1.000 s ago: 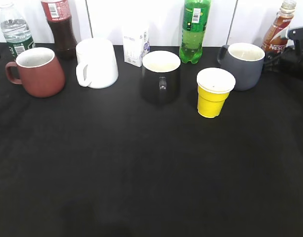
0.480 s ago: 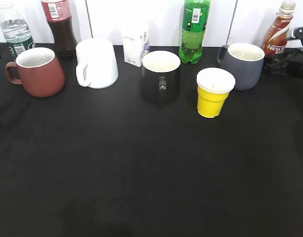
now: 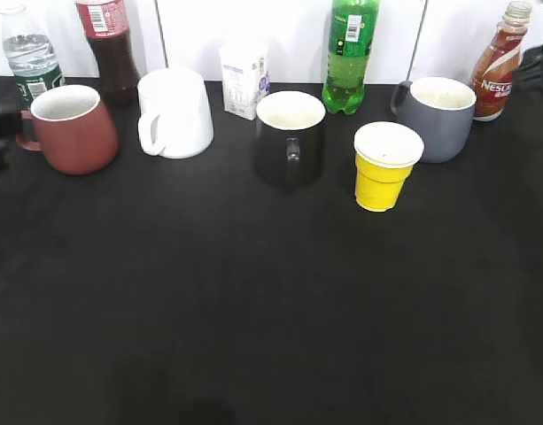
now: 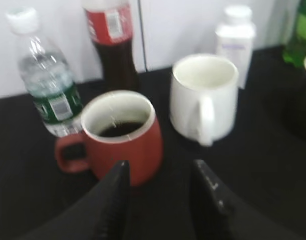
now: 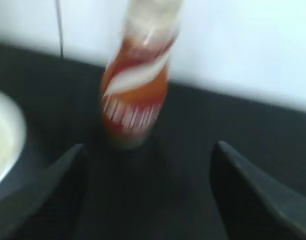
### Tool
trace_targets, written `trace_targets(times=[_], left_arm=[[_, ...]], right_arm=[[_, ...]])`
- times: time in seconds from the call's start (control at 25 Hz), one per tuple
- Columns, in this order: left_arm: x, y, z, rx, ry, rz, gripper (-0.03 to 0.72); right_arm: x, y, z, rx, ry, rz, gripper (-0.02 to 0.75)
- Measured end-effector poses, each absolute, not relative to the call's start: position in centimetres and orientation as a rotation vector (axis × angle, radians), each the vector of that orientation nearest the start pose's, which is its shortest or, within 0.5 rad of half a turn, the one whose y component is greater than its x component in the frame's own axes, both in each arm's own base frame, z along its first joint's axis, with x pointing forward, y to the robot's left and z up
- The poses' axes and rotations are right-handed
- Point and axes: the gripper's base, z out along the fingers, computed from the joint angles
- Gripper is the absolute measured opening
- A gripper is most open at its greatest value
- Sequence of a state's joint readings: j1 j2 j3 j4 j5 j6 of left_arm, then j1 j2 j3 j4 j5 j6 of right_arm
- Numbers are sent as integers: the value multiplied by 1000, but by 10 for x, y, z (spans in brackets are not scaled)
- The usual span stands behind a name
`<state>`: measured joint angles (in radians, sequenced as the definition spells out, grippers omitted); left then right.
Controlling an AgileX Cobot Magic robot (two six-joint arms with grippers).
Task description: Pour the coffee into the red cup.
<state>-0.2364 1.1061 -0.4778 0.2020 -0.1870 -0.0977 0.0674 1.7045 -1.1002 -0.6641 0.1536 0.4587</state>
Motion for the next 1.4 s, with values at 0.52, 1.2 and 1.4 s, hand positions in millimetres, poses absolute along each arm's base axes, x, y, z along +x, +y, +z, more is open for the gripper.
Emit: trace_targets(times=[0.52,1.2,1.4], left_arm=[[143,-44,282,210,2768,-171,312],[24,-12,305,204,2371,-255,518],[27,-12,284,207,2447,-230,505]], right_arm=[[221,106,329,-524,2580,79,589],[19,3,316,-415,2262,216,589],[19,3,280,-422,2271,211,589]])
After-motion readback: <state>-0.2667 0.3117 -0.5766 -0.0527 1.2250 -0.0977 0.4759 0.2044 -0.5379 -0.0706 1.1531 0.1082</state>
